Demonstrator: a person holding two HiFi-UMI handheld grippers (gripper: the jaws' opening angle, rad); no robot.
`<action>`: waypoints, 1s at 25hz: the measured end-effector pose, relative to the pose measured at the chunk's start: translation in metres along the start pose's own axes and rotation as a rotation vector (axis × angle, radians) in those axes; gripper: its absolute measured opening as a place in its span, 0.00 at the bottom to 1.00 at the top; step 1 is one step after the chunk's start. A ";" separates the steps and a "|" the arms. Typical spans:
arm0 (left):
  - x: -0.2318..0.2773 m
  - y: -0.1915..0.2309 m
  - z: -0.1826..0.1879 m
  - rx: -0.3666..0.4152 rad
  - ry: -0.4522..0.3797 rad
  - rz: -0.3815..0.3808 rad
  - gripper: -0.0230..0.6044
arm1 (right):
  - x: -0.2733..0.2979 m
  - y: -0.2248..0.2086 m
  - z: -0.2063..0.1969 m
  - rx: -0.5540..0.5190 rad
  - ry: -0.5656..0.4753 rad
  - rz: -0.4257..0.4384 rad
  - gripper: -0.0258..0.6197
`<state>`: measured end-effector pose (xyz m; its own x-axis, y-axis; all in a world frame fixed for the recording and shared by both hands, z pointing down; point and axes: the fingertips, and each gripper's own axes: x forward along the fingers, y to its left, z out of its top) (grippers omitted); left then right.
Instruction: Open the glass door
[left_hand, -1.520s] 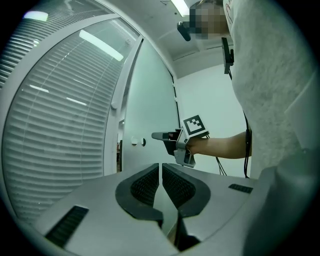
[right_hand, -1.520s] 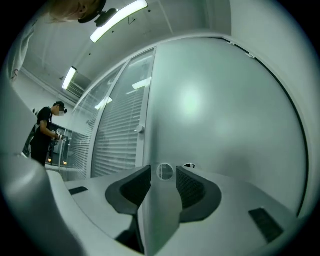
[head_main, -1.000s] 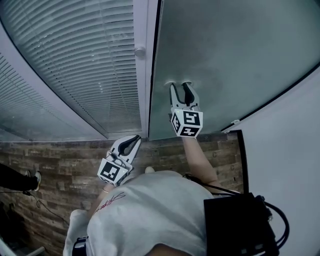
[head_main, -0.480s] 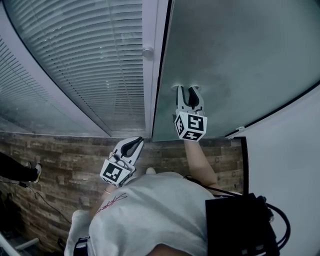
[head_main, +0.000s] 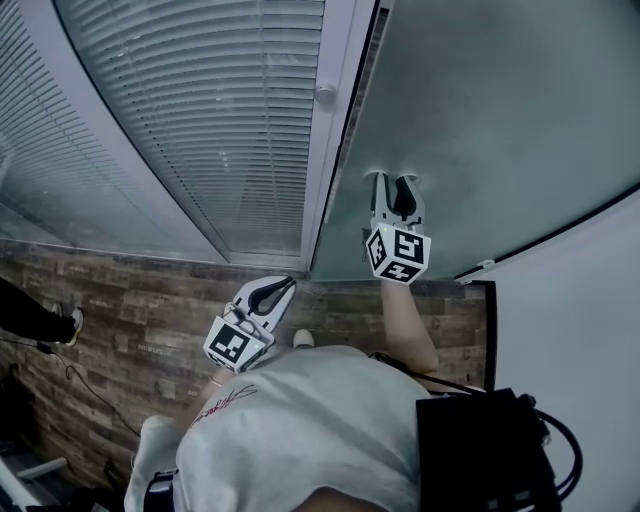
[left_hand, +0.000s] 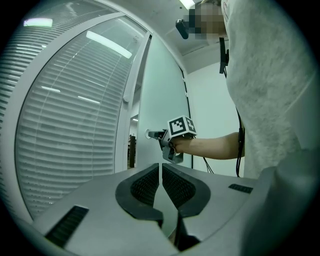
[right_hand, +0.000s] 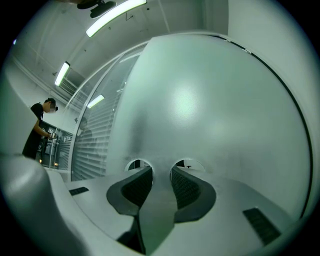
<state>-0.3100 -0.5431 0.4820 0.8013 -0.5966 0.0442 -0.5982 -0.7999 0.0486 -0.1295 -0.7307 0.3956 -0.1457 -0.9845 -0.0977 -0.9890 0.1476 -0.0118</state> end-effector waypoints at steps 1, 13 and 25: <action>-0.003 -0.002 0.001 -0.003 -0.001 0.000 0.09 | -0.003 0.000 0.000 0.000 0.002 0.001 0.24; -0.043 -0.025 0.004 -0.007 -0.007 0.015 0.09 | -0.036 0.003 0.002 0.007 0.007 0.020 0.23; -0.088 -0.070 -0.001 0.016 -0.026 0.000 0.09 | -0.077 0.006 0.005 -0.008 0.018 0.038 0.22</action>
<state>-0.3387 -0.4340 0.4754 0.8011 -0.5982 0.0186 -0.5985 -0.8005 0.0326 -0.1246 -0.6537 0.3981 -0.1840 -0.9796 -0.0803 -0.9828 0.1847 -0.0006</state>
